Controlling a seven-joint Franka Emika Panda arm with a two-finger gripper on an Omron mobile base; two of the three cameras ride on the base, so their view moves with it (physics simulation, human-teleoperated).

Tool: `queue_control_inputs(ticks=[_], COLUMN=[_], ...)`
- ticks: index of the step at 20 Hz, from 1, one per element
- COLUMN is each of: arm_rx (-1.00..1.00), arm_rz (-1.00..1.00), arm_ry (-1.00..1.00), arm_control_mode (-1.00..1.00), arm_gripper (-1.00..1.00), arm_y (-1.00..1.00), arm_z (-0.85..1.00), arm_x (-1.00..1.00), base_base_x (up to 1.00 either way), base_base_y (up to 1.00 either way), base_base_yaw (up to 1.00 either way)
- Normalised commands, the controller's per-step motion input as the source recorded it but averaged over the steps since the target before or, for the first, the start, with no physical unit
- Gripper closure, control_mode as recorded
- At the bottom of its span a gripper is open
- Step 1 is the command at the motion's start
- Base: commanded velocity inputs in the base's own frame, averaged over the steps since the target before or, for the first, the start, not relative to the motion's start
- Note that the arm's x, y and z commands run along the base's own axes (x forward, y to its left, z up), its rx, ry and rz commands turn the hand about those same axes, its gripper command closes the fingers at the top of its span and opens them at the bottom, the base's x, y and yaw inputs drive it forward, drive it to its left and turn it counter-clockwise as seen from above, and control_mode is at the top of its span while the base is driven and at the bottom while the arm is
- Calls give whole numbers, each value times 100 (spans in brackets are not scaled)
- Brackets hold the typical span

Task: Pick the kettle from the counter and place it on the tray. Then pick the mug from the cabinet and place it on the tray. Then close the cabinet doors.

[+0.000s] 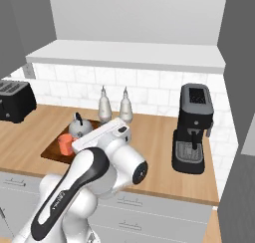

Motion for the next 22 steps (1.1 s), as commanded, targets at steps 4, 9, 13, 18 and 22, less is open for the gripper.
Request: queue_control_inputs(ticks=[4,9,13,18,22], arm_rx=[6,20,22,20,-1], arm_rz=[-9,-23,-25,-28,-3], arm_ry=[-1,-6,0,0,-1], arm_control_mode=[-100,-100,-100,-100,-100], arm_gripper=[-100,-100,-100,-100,-100], arm_y=[-24,-56,-80,-95,-71], arm_z=[-1,34,31,17,-16], arm_x=[-1,-6,-4,-9,0], base_base_x=[0,0,0,0,0], base_base_y=[0,0,0,0,0], base_base_yaw=[0,0,0,0,0])
